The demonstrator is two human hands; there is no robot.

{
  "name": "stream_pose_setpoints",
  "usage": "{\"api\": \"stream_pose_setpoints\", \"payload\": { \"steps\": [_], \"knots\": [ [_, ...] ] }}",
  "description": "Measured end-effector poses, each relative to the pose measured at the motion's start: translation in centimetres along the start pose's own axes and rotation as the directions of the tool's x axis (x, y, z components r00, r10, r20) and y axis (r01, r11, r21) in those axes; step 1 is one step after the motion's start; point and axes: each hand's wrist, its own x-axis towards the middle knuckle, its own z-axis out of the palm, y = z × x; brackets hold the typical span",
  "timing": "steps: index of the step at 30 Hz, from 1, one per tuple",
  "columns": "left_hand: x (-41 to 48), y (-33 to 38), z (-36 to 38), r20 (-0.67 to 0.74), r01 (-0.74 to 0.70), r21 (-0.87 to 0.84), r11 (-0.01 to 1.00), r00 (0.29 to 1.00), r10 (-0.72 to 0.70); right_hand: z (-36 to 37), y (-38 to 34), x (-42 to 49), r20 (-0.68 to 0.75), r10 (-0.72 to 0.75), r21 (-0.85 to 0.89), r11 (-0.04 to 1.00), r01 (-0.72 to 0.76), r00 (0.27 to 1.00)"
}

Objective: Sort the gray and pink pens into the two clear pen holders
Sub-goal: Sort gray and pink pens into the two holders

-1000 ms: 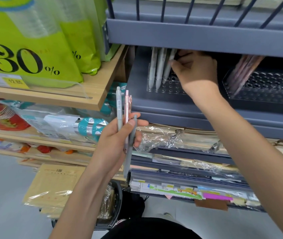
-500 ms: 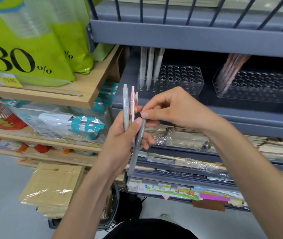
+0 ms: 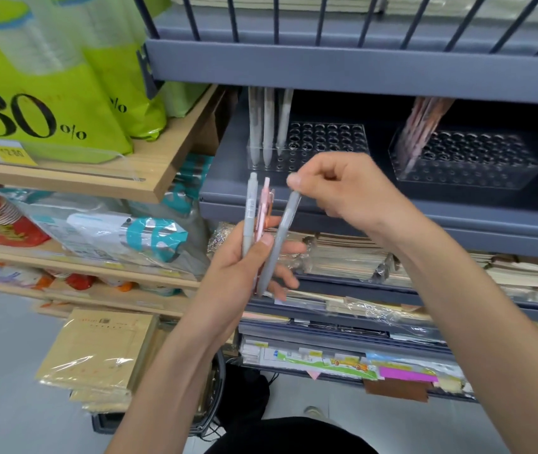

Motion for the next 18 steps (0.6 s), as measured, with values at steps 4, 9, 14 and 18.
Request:
{"api": "stream_pose_setpoints", "payload": {
  "steps": [4, 9, 14, 18],
  "knots": [
    [-0.3, -0.5, 0.0, -0.022, 0.017, 0.031, 0.999, 1.000, -0.016, -0.8, 0.2, 0.4, -0.232, 0.040, 0.091, 0.996, -0.020, 0.972],
    [-0.3, -0.6, 0.0, -0.062, -0.016, -0.006, 1.000, 0.998, 0.016, 0.5, 0.7, -0.3, -0.071, 0.044, 0.306, 0.952, -0.020, 0.997],
    [-0.1, -0.6, 0.0, -0.094, -0.007, -0.034, 0.999, 0.996, 0.003, 0.6, 0.7, -0.9, 0.163, 0.016, 0.285, 0.957, -0.062, 0.986],
    [-0.1, -0.6, -0.5, -0.117, 0.021, -0.067, 0.998, 0.993, -0.029, 0.5, -0.4, -0.4, 0.044, -0.021, 0.304, 0.953, 0.006, 0.999]
  ]
}}
